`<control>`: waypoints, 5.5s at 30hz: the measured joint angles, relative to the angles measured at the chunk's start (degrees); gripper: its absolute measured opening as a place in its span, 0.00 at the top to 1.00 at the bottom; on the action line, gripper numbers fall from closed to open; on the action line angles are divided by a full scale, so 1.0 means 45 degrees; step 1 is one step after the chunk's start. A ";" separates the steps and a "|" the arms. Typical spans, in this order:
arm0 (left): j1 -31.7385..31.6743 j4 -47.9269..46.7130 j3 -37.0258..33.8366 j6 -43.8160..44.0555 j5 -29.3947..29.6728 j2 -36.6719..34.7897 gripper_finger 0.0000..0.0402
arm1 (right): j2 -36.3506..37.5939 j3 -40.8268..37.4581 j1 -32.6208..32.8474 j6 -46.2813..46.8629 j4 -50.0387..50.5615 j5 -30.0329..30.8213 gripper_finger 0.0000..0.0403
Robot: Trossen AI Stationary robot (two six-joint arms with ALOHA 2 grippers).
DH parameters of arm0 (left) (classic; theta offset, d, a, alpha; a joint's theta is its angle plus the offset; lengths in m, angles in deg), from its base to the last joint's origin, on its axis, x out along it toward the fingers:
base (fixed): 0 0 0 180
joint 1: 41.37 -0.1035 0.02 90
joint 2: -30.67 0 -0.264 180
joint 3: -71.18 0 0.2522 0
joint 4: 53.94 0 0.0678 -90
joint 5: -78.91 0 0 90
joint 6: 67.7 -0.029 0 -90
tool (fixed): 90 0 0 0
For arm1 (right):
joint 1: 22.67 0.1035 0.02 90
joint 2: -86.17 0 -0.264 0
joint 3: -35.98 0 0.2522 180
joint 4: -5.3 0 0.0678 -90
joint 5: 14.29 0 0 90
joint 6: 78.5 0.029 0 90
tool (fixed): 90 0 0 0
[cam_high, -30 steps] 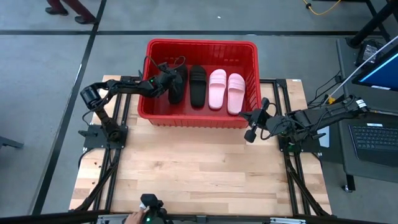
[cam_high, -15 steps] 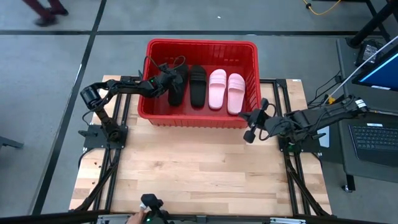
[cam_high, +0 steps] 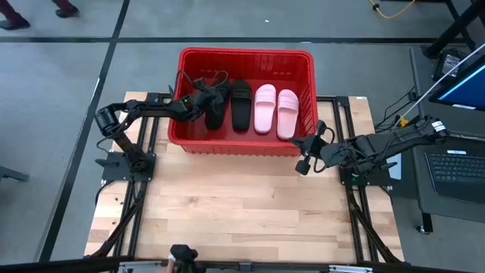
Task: Pick and place slides into bin
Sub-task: Return to Home Position
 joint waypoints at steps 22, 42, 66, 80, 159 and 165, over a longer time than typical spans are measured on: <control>0.4421 -0.2923 0.0005 0.1114 -0.0250 -0.9615 0.80 | -0.1698 0.0000 0.0010 0.0706 -0.0798 -0.0098 0.99; 0.8012 -0.4572 -0.3507 0.5445 -0.2325 -1.4136 1.00 | -0.3172 0.0000 0.0171 -0.1646 -0.4858 -0.2788 0.99; 0.8226 -0.2665 -0.9264 0.5250 -0.2684 -2.0739 1.00 | -0.3231 -0.0760 0.0602 -0.1021 -0.6516 -0.2815 0.99; 0.8226 -0.0263 -1.0605 0.5457 -0.4270 -2.0748 1.00 | -0.3225 -0.2127 0.0597 -0.1748 -0.9112 -0.3143 0.99; 0.8226 0.1293 -1.0933 0.4241 -0.3295 -2.0738 0.98 | 0.7997 -1.0283 0.2618 -0.1316 -1.0059 -0.4490 0.96; 0.8226 0.1293 -1.0933 0.4236 -0.3280 -2.0734 0.99 | 0.8004 -1.0282 0.2618 -0.2378 -1.0277 -0.4476 0.96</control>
